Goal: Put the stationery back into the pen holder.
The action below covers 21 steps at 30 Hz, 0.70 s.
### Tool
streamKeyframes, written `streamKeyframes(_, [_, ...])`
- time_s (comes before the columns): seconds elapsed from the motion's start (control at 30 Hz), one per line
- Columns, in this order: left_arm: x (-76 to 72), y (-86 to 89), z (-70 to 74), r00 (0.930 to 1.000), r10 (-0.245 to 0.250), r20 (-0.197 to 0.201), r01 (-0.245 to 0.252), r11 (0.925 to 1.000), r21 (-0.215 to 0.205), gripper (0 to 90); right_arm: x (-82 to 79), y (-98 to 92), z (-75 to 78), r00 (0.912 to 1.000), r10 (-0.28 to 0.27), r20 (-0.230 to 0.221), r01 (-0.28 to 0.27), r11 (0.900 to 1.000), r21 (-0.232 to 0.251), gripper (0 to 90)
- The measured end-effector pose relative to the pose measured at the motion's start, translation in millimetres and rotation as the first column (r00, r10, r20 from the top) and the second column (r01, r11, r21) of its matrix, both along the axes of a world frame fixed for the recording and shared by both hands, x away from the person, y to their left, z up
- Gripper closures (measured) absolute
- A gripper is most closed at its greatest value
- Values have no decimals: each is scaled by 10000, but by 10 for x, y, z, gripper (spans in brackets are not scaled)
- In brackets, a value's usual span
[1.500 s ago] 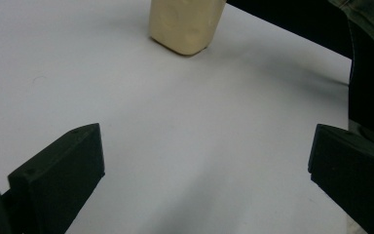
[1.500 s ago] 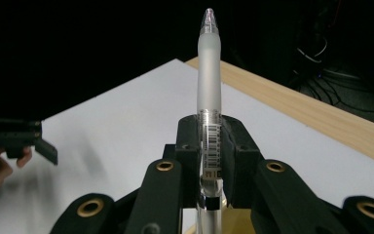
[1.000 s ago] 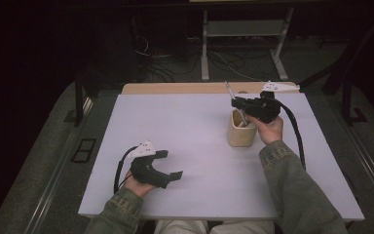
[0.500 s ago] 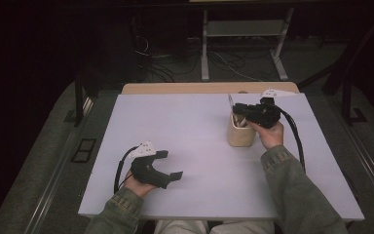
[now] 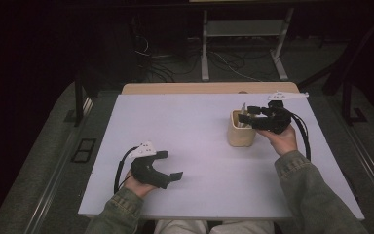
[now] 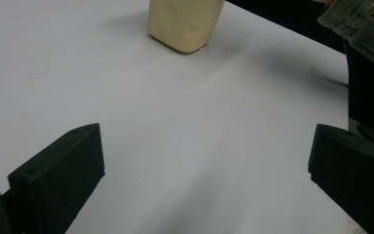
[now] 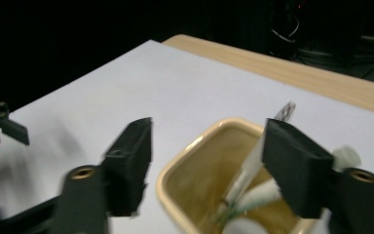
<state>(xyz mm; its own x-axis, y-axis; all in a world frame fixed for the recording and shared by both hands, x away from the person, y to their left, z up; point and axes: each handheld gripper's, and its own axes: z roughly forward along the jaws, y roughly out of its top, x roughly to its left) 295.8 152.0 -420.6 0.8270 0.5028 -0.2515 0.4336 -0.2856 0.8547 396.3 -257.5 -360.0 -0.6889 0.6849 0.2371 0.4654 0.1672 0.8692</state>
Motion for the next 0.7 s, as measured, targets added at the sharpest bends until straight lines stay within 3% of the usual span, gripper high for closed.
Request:
streamKeyframes(0.07, [-2, 2, -1, 10000, 16, -20, -16, 10000, -2, 0, -53, -11, 11, 9997, -96, -229, 93, 9998, -155, 200])
streamKeyframes(0.17, [-2, 6, 0, 10000, 27, -14, -27, 10000, -17, 0, -139, -18, 26, 9995, -187, -269, 173, 9985, -515, 101])
streamKeyframes(0.23, [-1, 13, 4, 10000, 40, -8, -41, 10000, -54, 0, -199, -31, 38, 9994, -148, -302, 130, 9982, -588, 82])
streamKeyframes(0.27, [1, 16, 4, 10000, 45, -6, -45, 10000, -78, 0, -223, -35, 41, 9990, -166, -417, 142, 9982, -575, 8])
streamKeyframes(0.5, [-3, 17, 3, 10000, 81, -46, -81, 9999, -82, 0, -381, -37, 29, 9970, 126, -761, -205, 9943, -1047, 3])
streamKeyframes(0.7, [-7, 21, 1, 9999, 100, -73, -101, 9999, -130, 0, -536, -73, 22, 9958, 272, -877, -363, 9939, -1037, 3])
